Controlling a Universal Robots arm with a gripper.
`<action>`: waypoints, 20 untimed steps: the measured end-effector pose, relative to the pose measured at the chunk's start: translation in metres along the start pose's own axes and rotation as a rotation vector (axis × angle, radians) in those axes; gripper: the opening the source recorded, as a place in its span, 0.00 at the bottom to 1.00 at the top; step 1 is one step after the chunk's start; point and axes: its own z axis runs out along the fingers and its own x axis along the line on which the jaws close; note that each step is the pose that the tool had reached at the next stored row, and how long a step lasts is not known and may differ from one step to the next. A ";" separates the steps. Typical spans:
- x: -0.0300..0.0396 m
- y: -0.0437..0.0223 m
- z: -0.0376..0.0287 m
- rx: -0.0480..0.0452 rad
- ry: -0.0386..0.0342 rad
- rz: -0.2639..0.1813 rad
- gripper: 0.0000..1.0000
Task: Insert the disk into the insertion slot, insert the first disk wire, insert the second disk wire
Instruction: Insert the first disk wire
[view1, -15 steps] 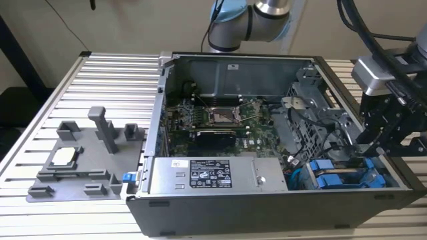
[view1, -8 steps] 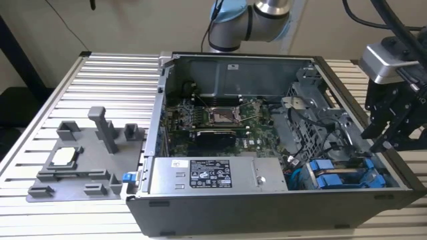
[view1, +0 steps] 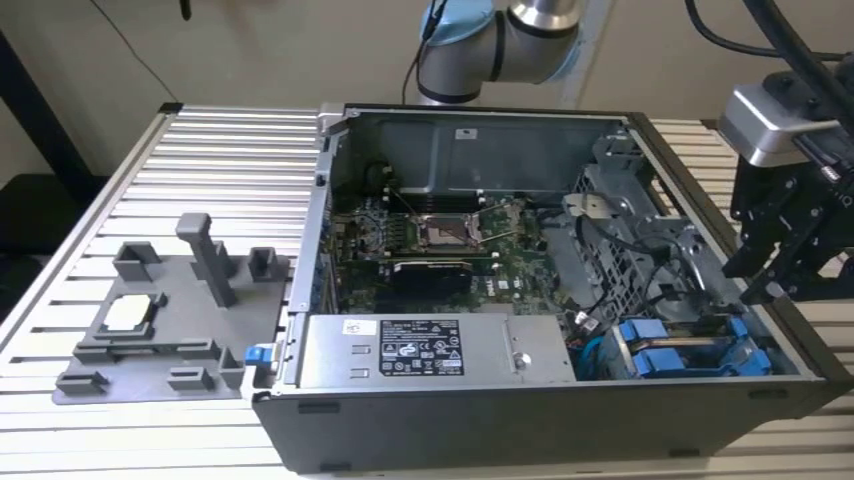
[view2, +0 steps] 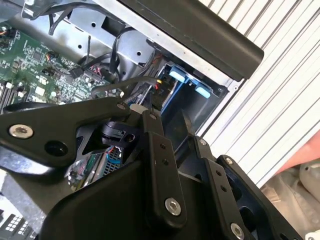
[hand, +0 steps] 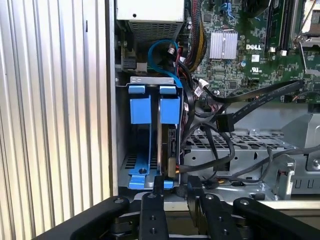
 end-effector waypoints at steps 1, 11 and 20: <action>-0.0006 0.0000 0.0000 0.0000 0.0004 0.000 0.33; -0.0114 -0.0004 -0.0026 -0.0001 0.0050 -0.001 0.33; -0.0203 -0.0001 -0.0097 0.0000 0.0058 -0.001 0.33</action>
